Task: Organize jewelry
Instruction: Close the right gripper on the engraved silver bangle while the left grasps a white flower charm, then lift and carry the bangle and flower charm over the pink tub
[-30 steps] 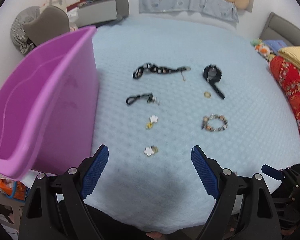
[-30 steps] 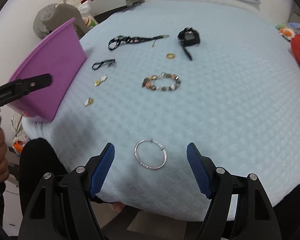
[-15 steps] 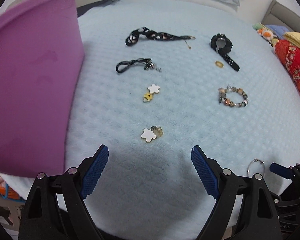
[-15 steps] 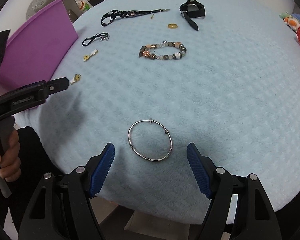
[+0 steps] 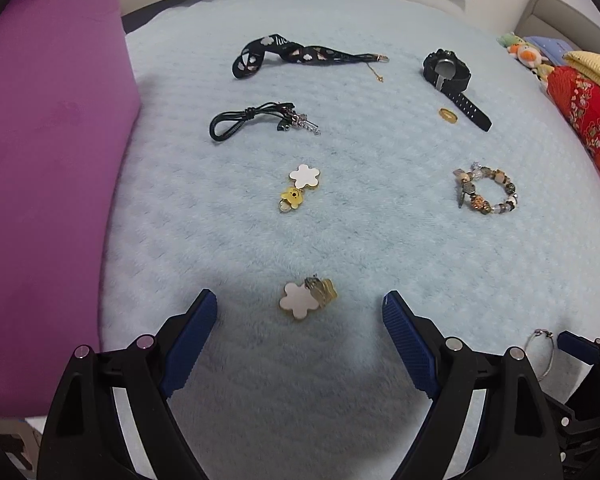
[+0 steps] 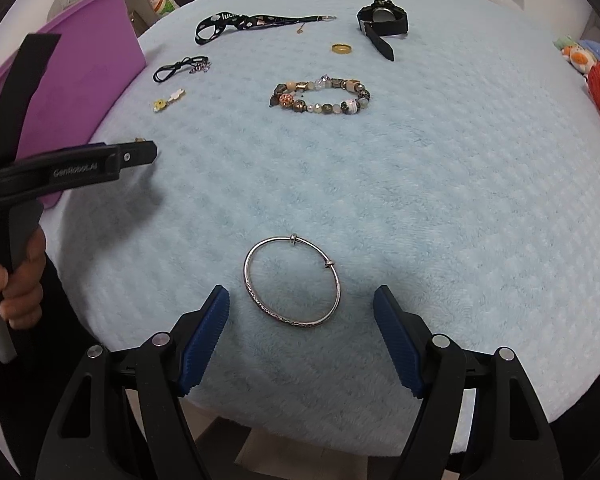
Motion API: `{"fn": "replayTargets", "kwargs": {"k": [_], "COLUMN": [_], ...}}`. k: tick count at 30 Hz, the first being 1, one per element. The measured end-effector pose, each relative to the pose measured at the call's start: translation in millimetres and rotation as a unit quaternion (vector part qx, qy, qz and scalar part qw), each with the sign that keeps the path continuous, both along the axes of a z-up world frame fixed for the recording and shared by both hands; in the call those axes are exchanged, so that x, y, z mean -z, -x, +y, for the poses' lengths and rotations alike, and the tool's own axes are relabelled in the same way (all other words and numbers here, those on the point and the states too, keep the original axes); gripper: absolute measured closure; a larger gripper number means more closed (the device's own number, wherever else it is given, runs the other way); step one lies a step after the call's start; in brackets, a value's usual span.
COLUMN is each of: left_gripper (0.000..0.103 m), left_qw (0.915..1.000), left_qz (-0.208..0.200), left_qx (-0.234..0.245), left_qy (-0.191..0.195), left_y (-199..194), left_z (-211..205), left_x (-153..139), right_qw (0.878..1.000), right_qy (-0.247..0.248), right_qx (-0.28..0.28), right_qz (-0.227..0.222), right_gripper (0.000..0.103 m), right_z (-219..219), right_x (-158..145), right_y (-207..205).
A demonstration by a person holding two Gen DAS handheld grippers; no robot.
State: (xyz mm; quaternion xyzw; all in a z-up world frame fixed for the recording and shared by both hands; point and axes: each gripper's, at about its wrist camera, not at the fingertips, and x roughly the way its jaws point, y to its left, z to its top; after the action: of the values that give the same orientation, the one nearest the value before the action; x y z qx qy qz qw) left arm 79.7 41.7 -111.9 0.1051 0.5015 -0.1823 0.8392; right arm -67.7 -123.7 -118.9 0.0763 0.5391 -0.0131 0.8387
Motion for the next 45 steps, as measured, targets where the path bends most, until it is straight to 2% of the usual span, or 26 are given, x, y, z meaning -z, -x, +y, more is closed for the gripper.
{"fn": "replayTargets", "kwargs": {"k": [9, 15, 18, 20, 21, 22, 23, 25, 30, 45], "left_gripper": [0.020, 0.040, 0.050, 0.062, 0.064, 0.069, 0.079, 0.088, 0.088, 0.088], "left_qw": [0.9996, 0.9995, 0.9996, 0.9996, 0.9996, 0.9996, 0.9995, 0.9992, 0.9994, 0.9981], "left_qz": [-0.023, -0.026, -0.022, -0.017, -0.017, -0.017, -0.016, -0.006, -0.019, -0.030], "left_qx": [0.012, 0.014, 0.014, 0.016, 0.015, 0.013, 0.012, 0.013, 0.016, 0.017], "left_qy": [0.013, 0.014, 0.013, 0.016, 0.017, 0.019, 0.023, 0.039, 0.025, 0.051], "left_y": [-3, 4, 6, 8, 9, 9, 9, 9, 14, 29], "left_z": [0, 4, 5, 5, 6, 7, 8, 10, 6, 6], "left_x": [10, 6, 5, 5, 4, 4, 3, 3, 1, -19], "right_qw": [1.000, 0.999, 0.999, 0.999, 0.999, 0.999, 0.999, 0.999, 0.999, 0.999], "right_qy": [0.023, 0.029, 0.033, 0.035, 0.036, 0.035, 0.035, 0.038, 0.032, -0.010], "right_qx": [-0.009, -0.012, -0.017, -0.020, -0.021, -0.023, -0.026, -0.030, -0.032, -0.026], "right_qz": [-0.005, -0.007, -0.007, -0.007, -0.008, -0.009, -0.010, -0.011, -0.014, -0.034], "right_gripper": [0.032, 0.033, 0.037, 0.041, 0.042, 0.048, 0.051, 0.053, 0.057, 0.057], "right_z": [5, 7, 9, 10, 11, 11, 12, 14, 13, 1], "right_x": [5, 6, 6, 5, 5, 5, 4, 3, 2, -15], "right_y": [0, 0, -1, 0, 0, 0, 0, 0, 1, 6]}}
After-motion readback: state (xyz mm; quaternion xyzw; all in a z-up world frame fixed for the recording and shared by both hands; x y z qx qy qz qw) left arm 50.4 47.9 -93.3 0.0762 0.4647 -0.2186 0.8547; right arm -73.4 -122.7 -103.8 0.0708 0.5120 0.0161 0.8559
